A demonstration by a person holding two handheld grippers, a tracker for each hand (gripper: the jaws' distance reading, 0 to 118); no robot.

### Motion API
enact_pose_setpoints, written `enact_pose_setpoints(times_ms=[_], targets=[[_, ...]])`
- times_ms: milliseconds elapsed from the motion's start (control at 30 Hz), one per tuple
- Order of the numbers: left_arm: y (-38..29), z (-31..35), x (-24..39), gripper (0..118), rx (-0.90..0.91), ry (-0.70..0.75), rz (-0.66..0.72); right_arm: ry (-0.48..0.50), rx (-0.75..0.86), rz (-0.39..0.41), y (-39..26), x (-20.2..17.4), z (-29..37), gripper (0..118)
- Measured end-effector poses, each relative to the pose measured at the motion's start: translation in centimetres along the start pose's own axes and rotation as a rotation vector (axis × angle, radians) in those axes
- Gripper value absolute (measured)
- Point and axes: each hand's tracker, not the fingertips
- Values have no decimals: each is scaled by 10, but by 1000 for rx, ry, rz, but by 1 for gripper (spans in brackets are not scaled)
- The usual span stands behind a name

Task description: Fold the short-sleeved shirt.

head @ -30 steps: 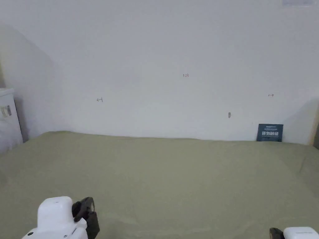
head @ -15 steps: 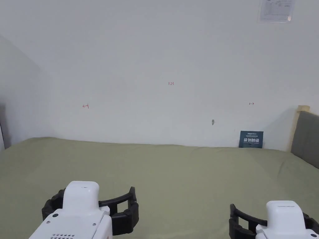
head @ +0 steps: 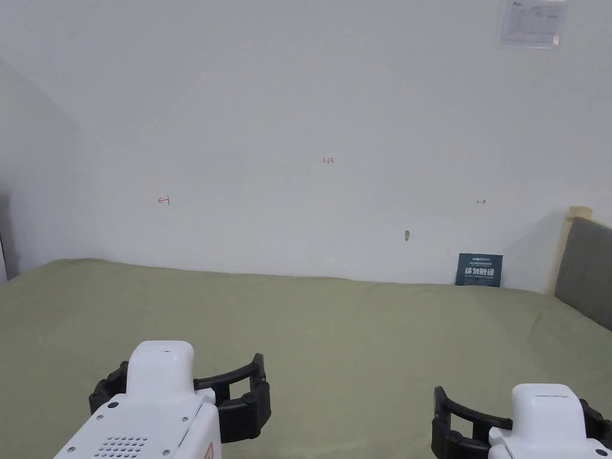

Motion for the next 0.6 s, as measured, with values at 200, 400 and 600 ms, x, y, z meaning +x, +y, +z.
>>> enact_pose_setpoints(times_ms=[200,400,600], targets=[[-3,-1,-6,118,-16,2,7,25,-27,-34,3,3,-4,117],[-6,-3,-16,118,-28,20,30,-1,8,-122,4,10,-4,117],[-7,-5,-29,118,-26,40,49,-52,2,-137,4,18,-11,117]])
